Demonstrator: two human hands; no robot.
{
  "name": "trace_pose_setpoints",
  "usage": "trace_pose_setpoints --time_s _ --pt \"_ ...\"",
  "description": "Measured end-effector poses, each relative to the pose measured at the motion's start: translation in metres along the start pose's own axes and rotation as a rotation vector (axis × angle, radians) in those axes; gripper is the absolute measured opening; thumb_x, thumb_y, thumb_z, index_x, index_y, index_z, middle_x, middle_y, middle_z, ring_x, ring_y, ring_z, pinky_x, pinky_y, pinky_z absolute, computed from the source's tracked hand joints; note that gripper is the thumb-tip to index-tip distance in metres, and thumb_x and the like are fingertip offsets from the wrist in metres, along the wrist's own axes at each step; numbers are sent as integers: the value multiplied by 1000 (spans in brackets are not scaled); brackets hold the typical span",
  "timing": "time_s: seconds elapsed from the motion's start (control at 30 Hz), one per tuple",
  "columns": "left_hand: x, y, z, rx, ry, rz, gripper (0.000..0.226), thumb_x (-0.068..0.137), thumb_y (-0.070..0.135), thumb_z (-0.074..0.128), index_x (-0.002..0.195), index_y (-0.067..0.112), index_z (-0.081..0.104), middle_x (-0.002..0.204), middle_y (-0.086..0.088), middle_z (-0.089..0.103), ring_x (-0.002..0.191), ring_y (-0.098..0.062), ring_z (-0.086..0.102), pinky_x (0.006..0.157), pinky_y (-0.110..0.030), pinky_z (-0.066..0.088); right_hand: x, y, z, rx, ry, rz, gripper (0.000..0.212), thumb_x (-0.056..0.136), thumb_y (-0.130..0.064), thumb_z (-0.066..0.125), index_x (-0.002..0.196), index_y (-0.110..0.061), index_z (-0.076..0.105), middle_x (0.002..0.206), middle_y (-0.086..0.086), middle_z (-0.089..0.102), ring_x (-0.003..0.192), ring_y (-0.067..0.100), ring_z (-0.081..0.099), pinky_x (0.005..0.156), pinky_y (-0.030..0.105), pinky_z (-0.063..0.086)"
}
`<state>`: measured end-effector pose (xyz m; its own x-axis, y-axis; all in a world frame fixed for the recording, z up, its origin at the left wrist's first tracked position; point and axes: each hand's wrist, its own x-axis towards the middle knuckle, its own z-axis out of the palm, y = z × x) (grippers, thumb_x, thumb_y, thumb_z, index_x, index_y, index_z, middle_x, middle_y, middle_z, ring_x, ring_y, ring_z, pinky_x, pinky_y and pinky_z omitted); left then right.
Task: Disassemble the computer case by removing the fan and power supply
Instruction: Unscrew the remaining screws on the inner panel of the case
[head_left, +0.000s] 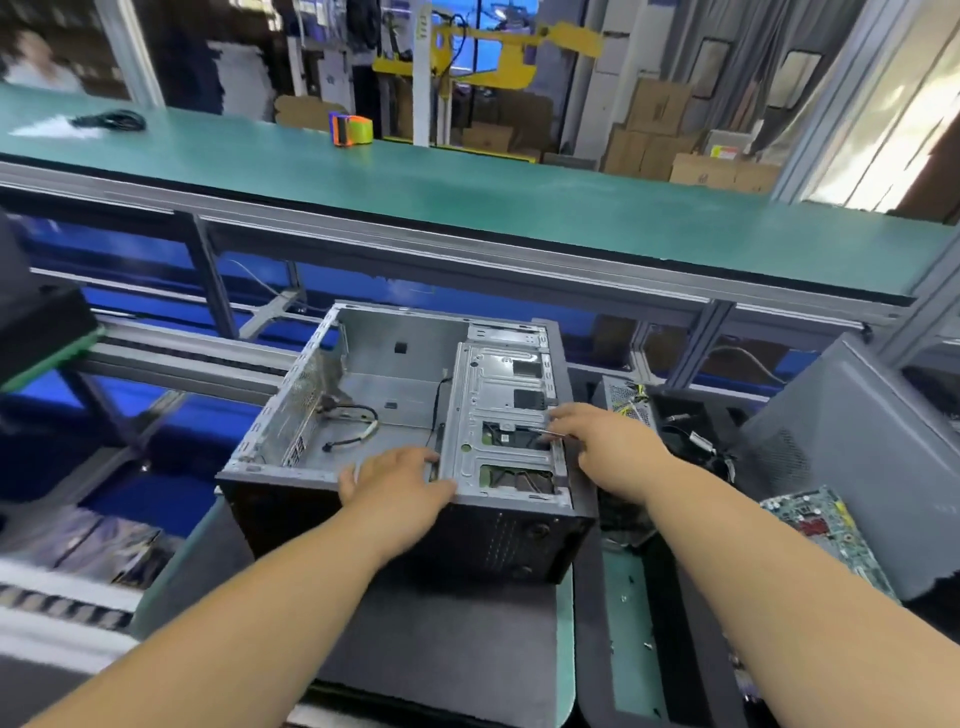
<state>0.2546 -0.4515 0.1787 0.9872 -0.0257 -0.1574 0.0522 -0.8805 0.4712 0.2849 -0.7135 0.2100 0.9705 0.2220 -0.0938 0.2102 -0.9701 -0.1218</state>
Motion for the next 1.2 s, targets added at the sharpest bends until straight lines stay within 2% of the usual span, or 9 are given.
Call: trace_pose_setpoints --time_s 0.17,0.23,0.33,0.47,0.57,0.7,0.83,1.0,1.2 --pt "6 4 10 6 141 -109 57 86 62 50 137 37 48 137 13 54 132 -15 43 115 -39 16 -5 17 7 26 8 -127 76 77 9 47 133 -41 54 153 -29 31 133 8 46 90 36 52" --pt "6 6 15 43 207 -121 60 82 65 53 135 37 50 133 13 57 128 -15 47 112 -38 19 -7 17 10 24 40 -152 72 77 7 49 132 -40 54 153 -28 32 129 10 50 83 33 52" --pt "5 5 20 17 307 -94 49 79 64 57 122 41 60 126 11 61 121 -14 50 103 -34 17 -8 13 13 -28 89 -180 67 75 5 47 129 -35 52 149 -24 37 112 22 60 65 28 46" --pt "4 1 21 -13 373 -75 37 76 53 61 112 43 65 120 12 61 117 -12 50 101 -32 18 -13 9 16 -51 81 -206 61 77 2 51 130 -28 48 139 -11 42 91 33 60 54 31 40" --pt "4 -4 18 -48 401 -63 27 74 45 63 100 44 68 115 13 62 113 -10 51 104 -32 18 -20 1 20 -41 101 -201 50 76 -1 53 118 -27 46 121 -8 43 84 33 57 49 30 33" --pt "7 -19 7 -32 377 -6 25 74 43 63 97 44 68 120 15 62 117 -10 51 110 -36 17 -32 -18 29 31 130 -165 43 75 -2 54 111 -25 45 113 -5 40 77 34 54 50 36 41" --pt "9 -40 -14 -62 285 86 43 61 47 50 101 45 67 122 17 61 120 -9 49 109 -34 15 -40 -45 37 81 145 -116 45 74 -5 56 113 -24 47 114 -4 39 74 34 53 50 33 34" --pt "18 -66 -37 -124 193 165 39 58 43 53 95 48 65 127 22 58 118 -4 43 103 -26 14 -44 -82 44 87 148 -63 42 72 -6 58 109 -22 44 115 -2 36 64 32 44 44 29 19" --pt "33 -98 -57 -107 91 263 40 61 42 53 98 48 67 132 24 53 130 0 39 104 -25 11 -42 -115 40 48 141 -52 37 72 -13 59 107 -21 48 106 -4 38 69 31 47 47 28 23"
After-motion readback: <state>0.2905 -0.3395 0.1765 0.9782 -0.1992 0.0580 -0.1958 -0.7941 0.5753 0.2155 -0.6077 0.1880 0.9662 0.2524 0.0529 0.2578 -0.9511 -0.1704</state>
